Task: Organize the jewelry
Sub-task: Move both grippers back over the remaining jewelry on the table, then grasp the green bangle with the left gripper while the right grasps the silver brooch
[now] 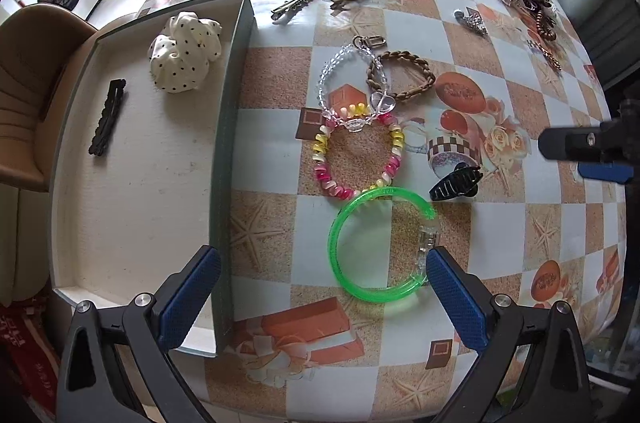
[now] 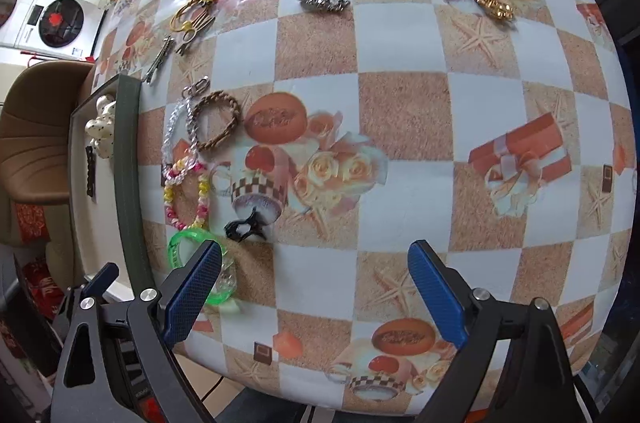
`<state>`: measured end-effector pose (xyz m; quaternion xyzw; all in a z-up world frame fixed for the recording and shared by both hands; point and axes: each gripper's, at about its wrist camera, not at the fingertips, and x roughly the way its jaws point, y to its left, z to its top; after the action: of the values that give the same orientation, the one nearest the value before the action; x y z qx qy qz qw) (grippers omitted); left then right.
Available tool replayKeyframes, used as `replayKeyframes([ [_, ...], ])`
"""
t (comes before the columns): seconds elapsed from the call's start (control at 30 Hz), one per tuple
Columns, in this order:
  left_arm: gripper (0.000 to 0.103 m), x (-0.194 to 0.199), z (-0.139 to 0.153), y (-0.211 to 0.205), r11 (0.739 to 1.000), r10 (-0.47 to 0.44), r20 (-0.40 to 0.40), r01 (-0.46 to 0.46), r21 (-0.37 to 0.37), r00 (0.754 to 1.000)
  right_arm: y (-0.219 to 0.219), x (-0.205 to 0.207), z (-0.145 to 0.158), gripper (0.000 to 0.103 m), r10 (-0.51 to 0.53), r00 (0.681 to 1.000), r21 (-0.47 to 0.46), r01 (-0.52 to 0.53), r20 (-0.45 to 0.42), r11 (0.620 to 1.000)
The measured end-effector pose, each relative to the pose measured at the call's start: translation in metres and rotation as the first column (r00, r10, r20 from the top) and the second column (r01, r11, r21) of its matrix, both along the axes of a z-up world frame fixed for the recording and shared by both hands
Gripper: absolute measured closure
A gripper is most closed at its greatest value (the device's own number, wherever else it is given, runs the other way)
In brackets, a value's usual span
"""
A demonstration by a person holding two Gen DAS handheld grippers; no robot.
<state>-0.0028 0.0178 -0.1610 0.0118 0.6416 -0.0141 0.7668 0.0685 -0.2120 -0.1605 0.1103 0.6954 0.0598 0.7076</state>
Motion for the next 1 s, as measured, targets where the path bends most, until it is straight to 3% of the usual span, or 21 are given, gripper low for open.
replayKeyframes([
  [0.53,0.0,0.01,-0.036,-0.006,0.996,0.089,-0.028,-0.089,0.003,0.996,-0.002,0.091,-0.022,0.008,0.145,0.98,-0.149,-0.124,0.14,0.981],
  [0.6,0.009,0.011,-0.04,-0.005,0.995,0.098,-0.028,-0.098,0.001,0.995,0.001,0.1,-0.026,0.008,0.162,0.975,-0.164,-0.137,0.154,0.977],
  [0.77,0.014,0.01,-0.05,0.0,0.993,0.117,-0.033,-0.117,0.0,0.993,0.01,0.121,-0.037,0.008,0.192,0.963,-0.188,-0.156,0.189,0.97],
  [0.87,0.014,0.009,-0.052,0.001,0.994,0.113,-0.02,-0.113,-0.001,0.993,0.016,0.131,-0.042,0.013,0.206,0.956,-0.205,-0.164,0.207,0.965],
  [0.93,0.023,0.009,-0.051,0.0,0.994,0.108,-0.005,-0.108,-0.006,0.994,0.021,0.134,-0.042,0.015,0.227,0.946,-0.228,-0.174,0.231,0.958],
  [1.0,0.029,0.009,-0.05,-0.003,0.995,0.095,0.005,-0.095,-0.007,0.995,0.027,0.138,-0.041,0.025,0.257,0.933,-0.254,-0.193,0.253,0.948],
])
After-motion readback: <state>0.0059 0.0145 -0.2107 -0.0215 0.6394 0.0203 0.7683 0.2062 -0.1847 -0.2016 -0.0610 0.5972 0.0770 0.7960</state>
